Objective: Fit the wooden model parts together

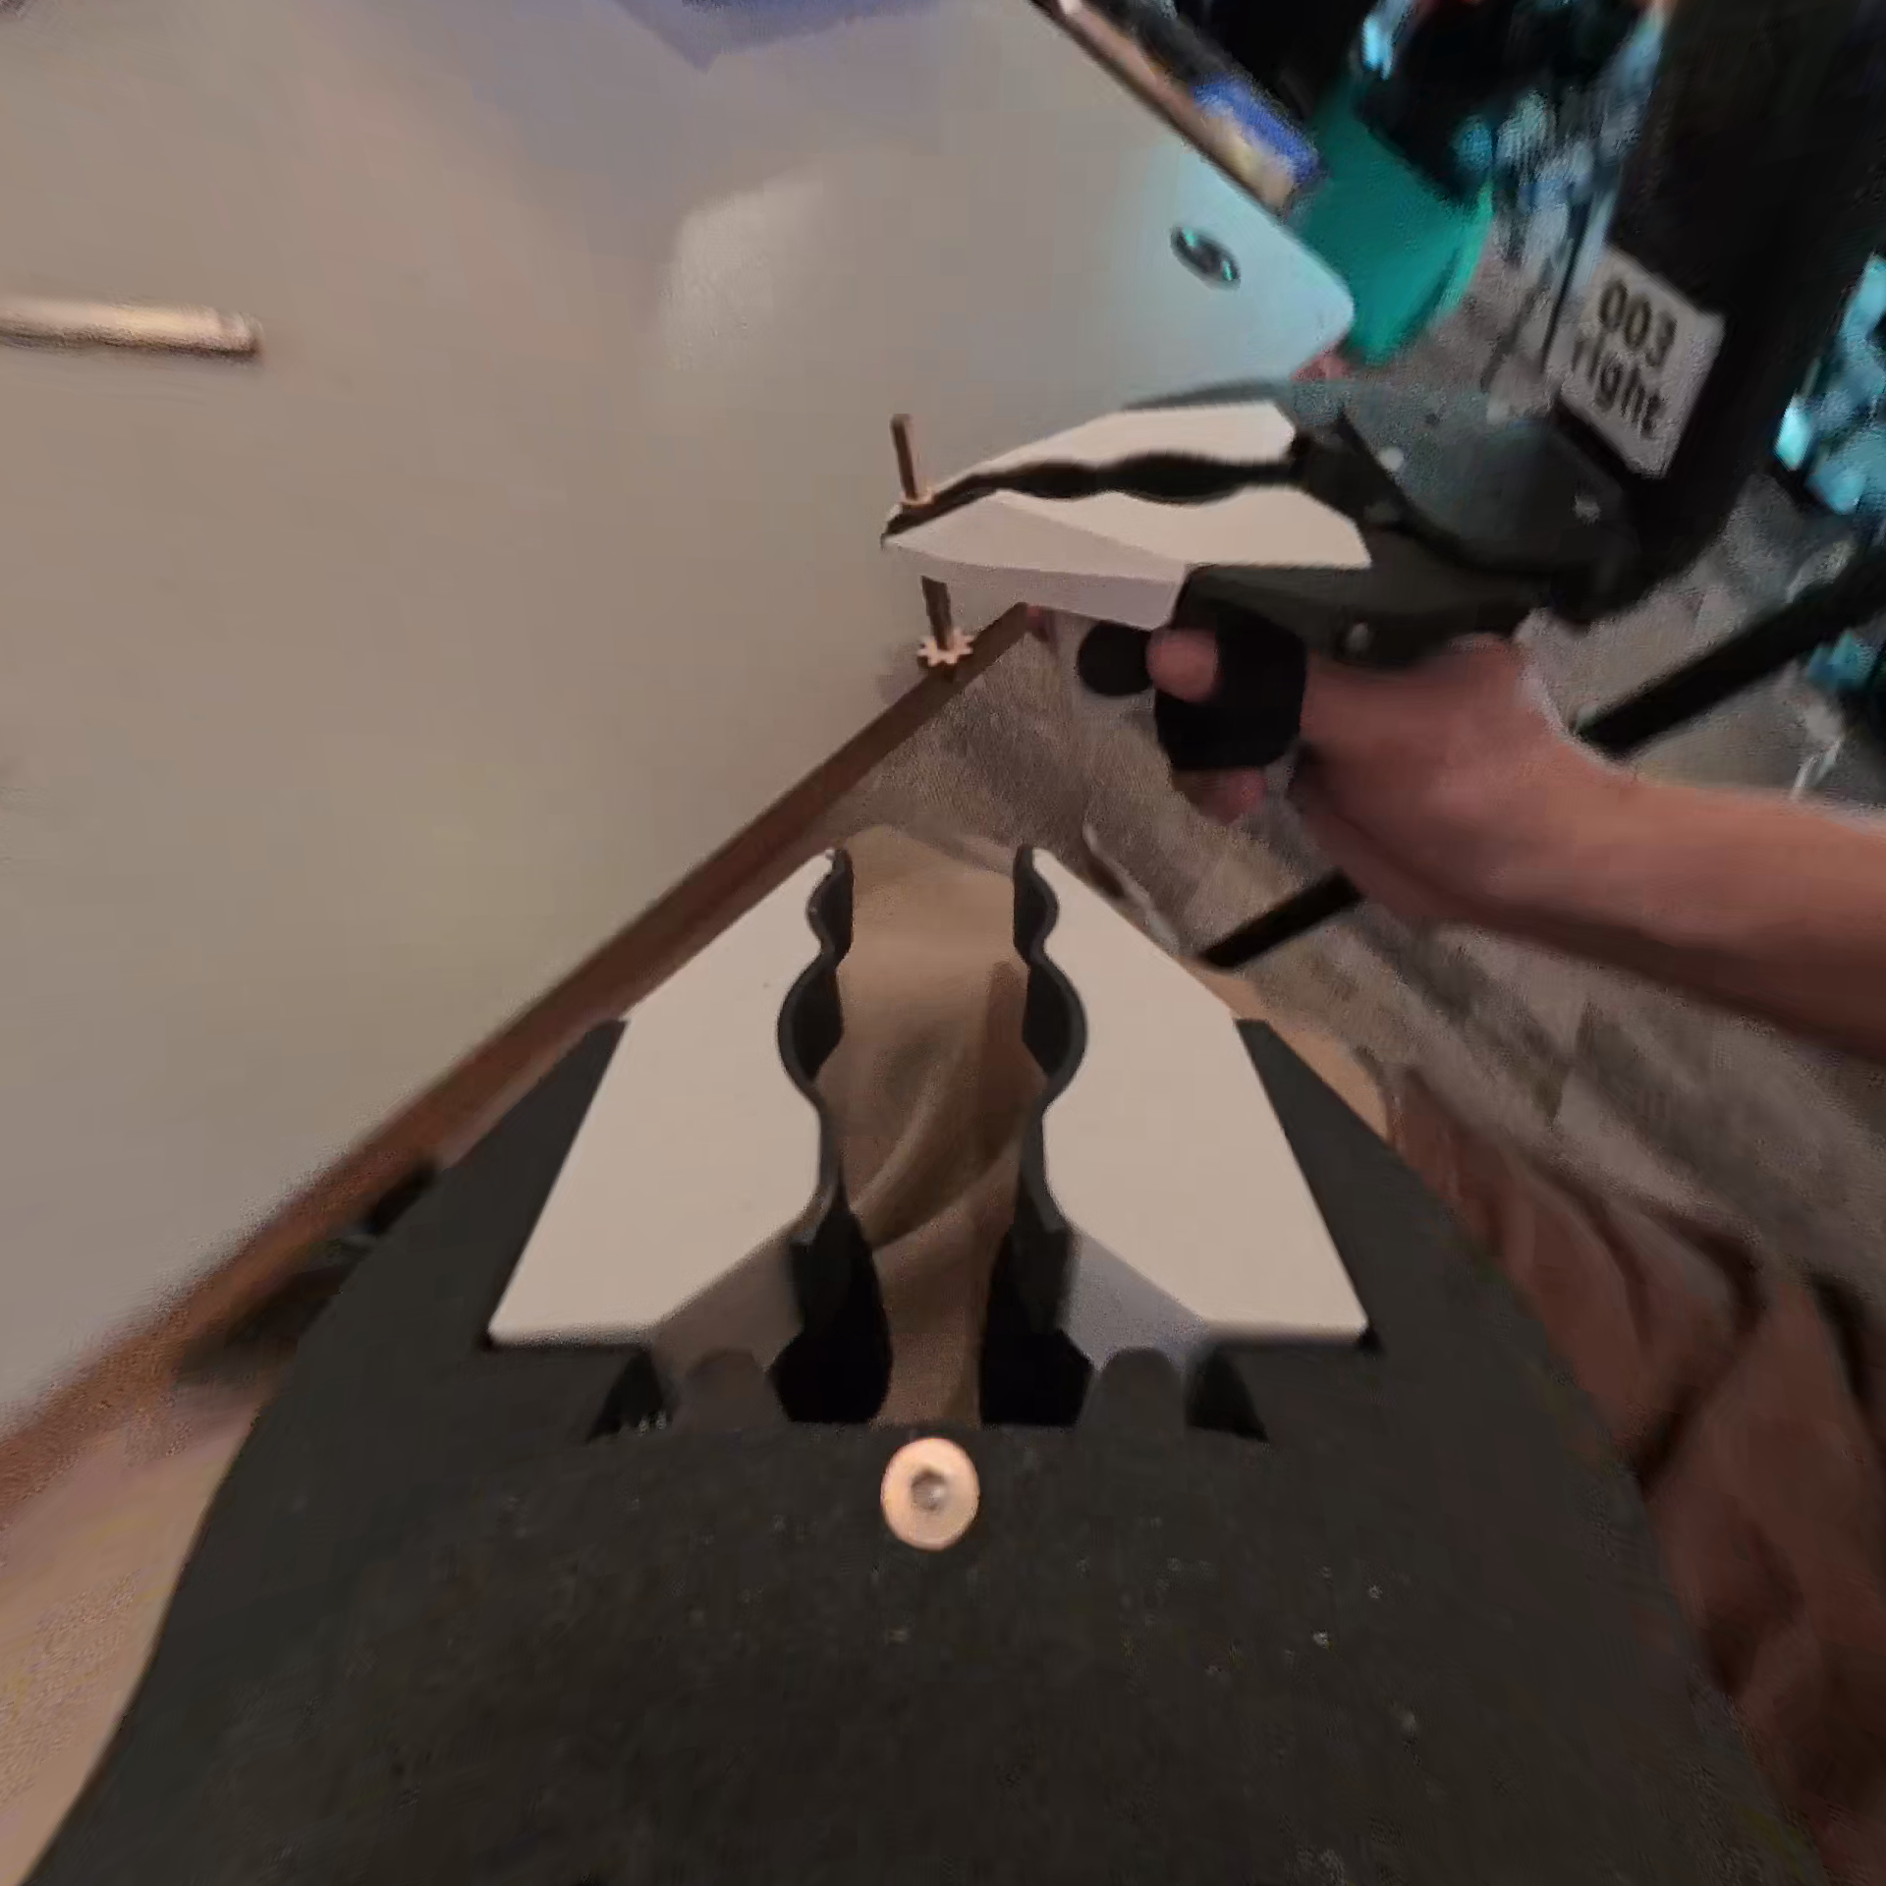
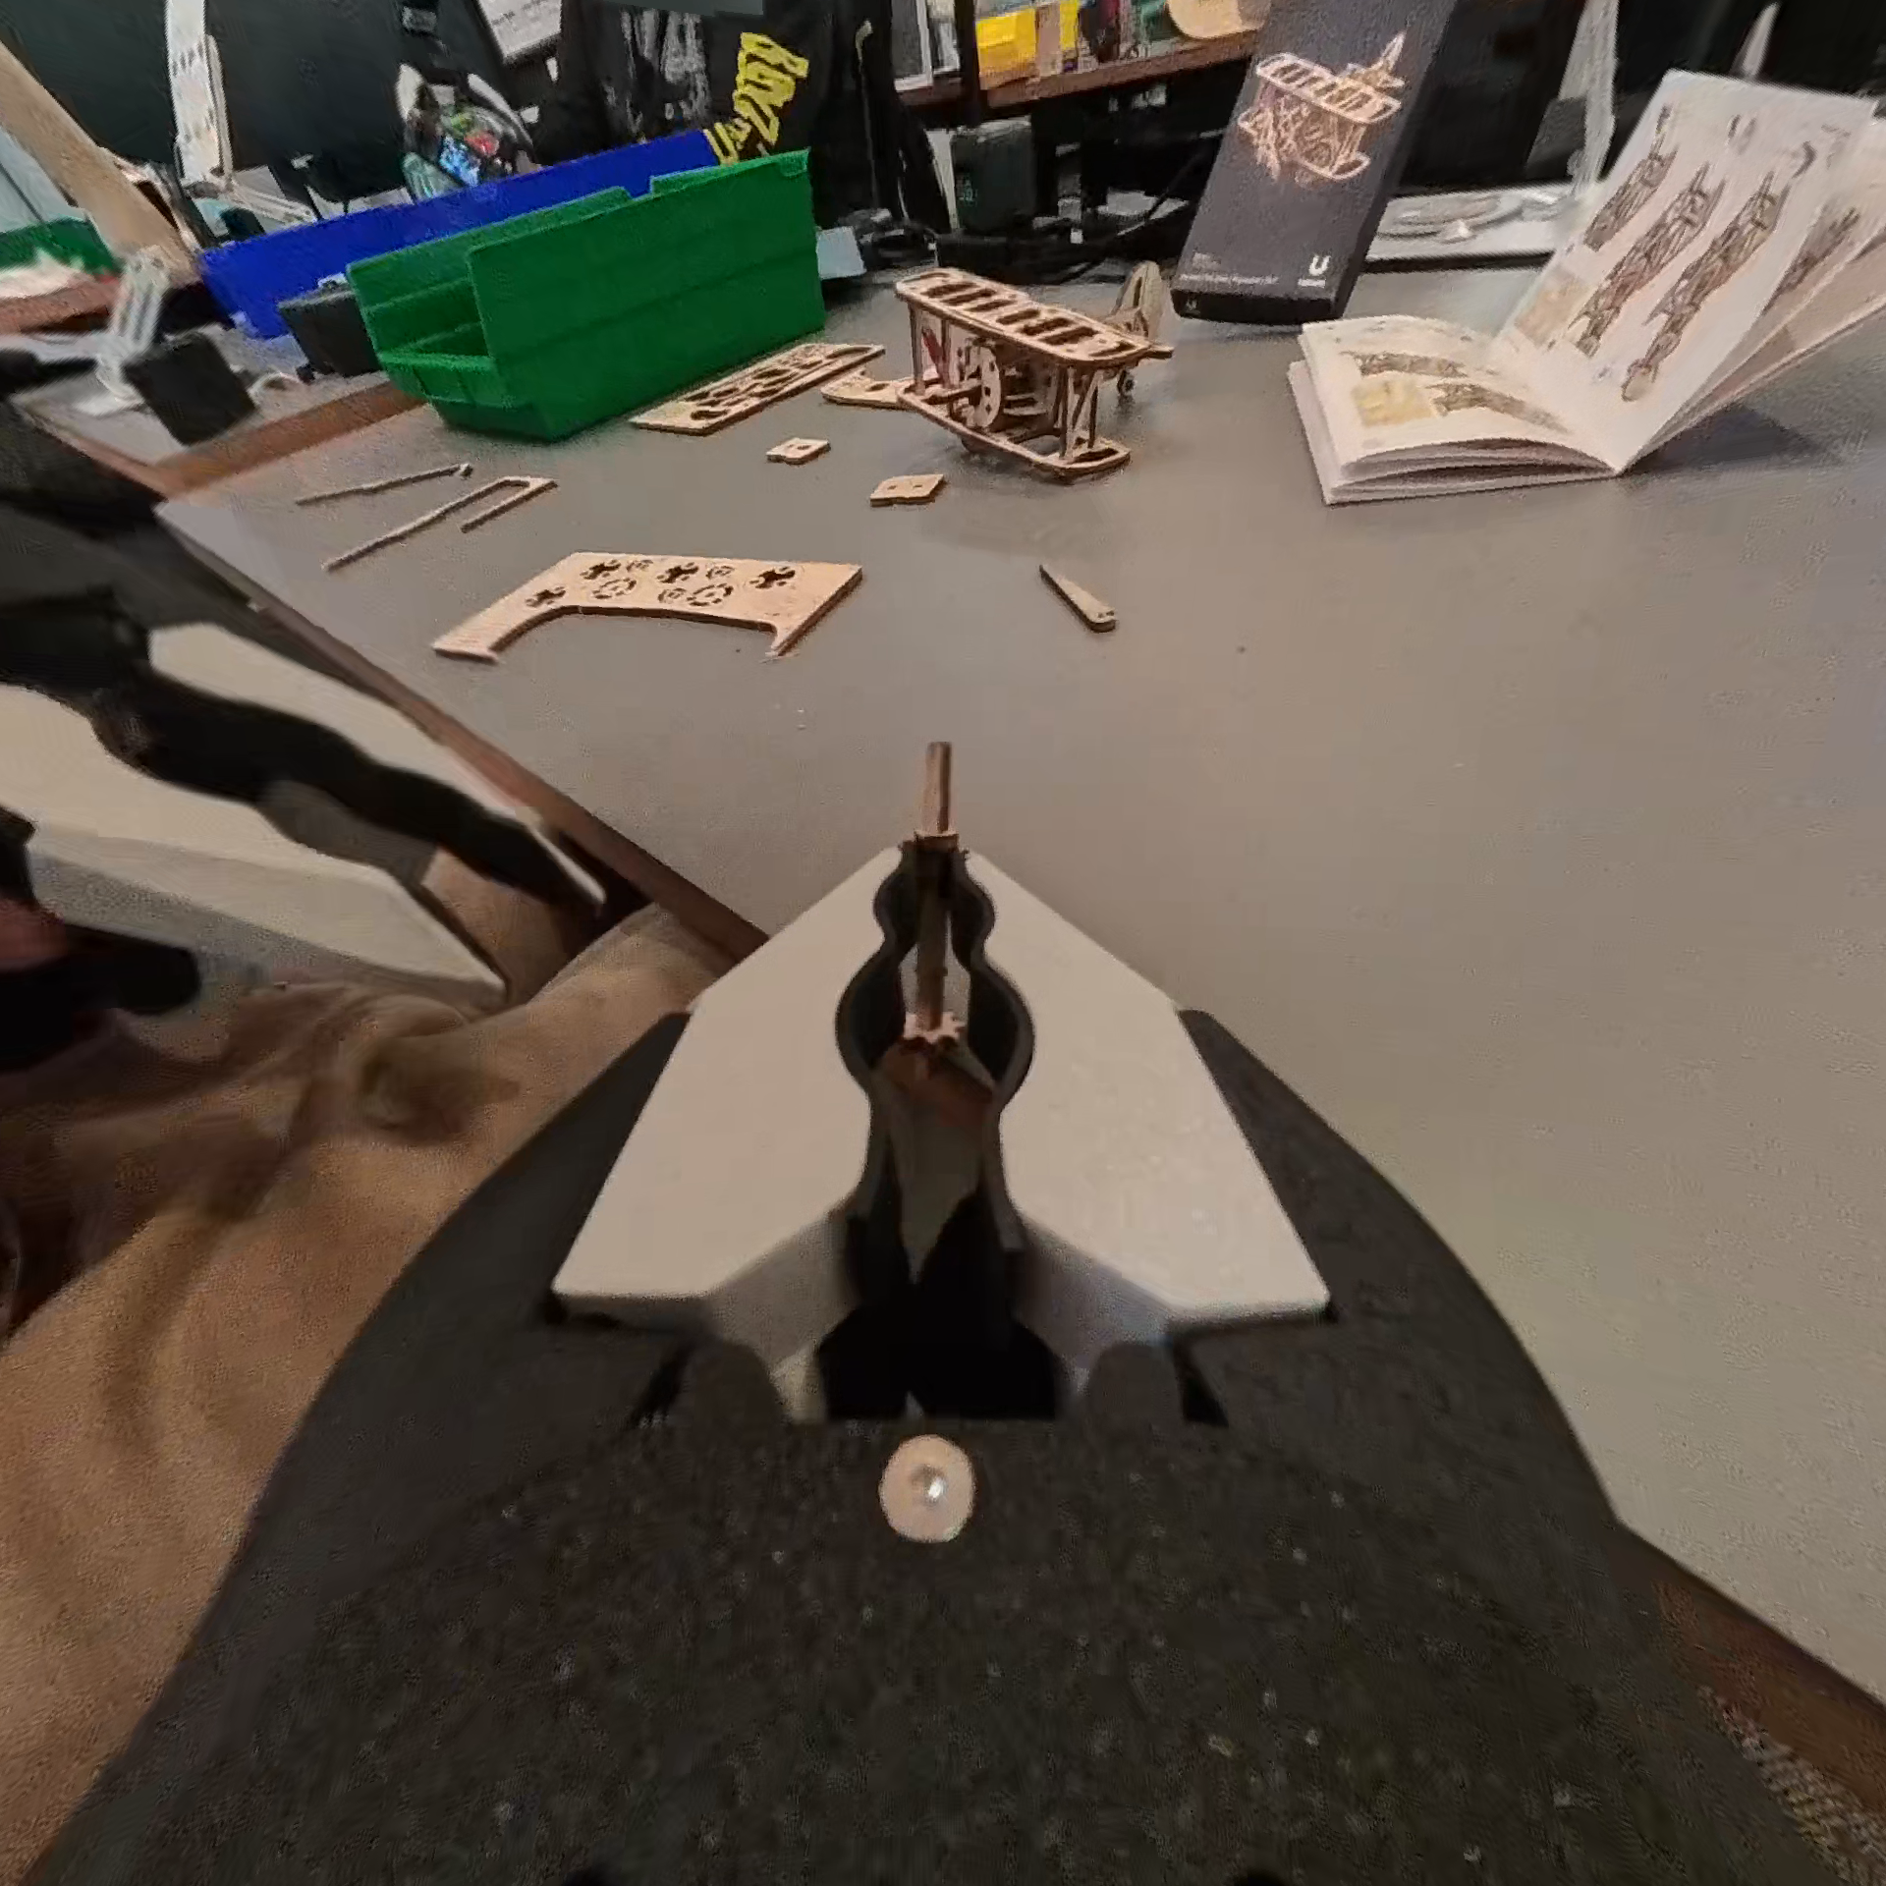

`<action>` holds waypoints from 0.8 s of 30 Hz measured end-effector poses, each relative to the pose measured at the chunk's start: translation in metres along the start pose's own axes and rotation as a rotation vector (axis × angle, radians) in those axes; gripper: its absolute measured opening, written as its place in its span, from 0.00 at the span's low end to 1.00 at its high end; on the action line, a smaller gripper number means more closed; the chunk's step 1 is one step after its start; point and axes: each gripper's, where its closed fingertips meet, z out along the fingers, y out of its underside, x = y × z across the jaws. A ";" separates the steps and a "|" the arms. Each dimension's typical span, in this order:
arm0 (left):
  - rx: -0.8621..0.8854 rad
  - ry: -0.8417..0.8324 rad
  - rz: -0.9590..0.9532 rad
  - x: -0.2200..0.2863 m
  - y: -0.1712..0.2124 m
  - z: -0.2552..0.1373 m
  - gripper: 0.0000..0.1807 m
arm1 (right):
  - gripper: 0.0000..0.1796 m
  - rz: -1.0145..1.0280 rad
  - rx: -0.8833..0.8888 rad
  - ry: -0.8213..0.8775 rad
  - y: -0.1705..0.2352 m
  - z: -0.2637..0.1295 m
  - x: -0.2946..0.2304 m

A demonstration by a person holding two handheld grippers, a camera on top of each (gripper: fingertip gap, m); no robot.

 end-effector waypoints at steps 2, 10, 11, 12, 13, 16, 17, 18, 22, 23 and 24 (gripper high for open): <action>0.139 0.010 -0.158 0.017 0.003 0.013 0.15 | 0.02 -0.054 0.036 -0.009 -0.003 -0.003 -0.010; 0.152 -0.078 -0.174 0.015 -0.006 0.056 0.00 | 0.02 0.094 0.127 -0.013 0.005 -0.012 -0.007; 0.145 -0.071 -0.182 0.014 -0.005 0.059 0.00 | 0.02 0.110 0.140 -0.005 0.006 -0.013 -0.003; 0.149 -0.069 -0.182 0.012 -0.006 0.061 0.00 | 0.02 0.127 0.144 -0.004 0.008 -0.012 0.000; 0.152 -0.072 -0.173 0.010 -0.006 0.064 0.00 | 0.02 0.134 0.155 0.000 0.008 -0.011 0.003; 0.174 -0.056 -0.129 0.007 -0.001 0.076 0.00 | 0.02 0.103 0.245 -0.003 0.001 -0.009 0.000; 0.193 -0.030 -0.138 0.010 0.000 0.080 0.00 | 0.02 0.083 0.277 0.007 -0.002 -0.008 0.000; 0.232 0.000 -0.149 0.015 -0.001 0.082 0.00 | 0.02 0.068 0.289 0.031 -0.003 -0.008 0.002; 0.322 -0.105 -0.146 0.008 -0.001 0.087 0.01 | 0.02 0.081 0.332 0.024 -0.003 -0.010 0.008; 0.340 -0.146 -0.143 0.002 -0.001 0.086 0.02 | 0.02 0.080 0.331 0.027 -0.003 -0.012 0.011; 0.352 -0.146 -0.144 0.002 -0.003 0.087 0.02 | 0.02 0.085 0.330 0.019 -0.003 -0.013 0.011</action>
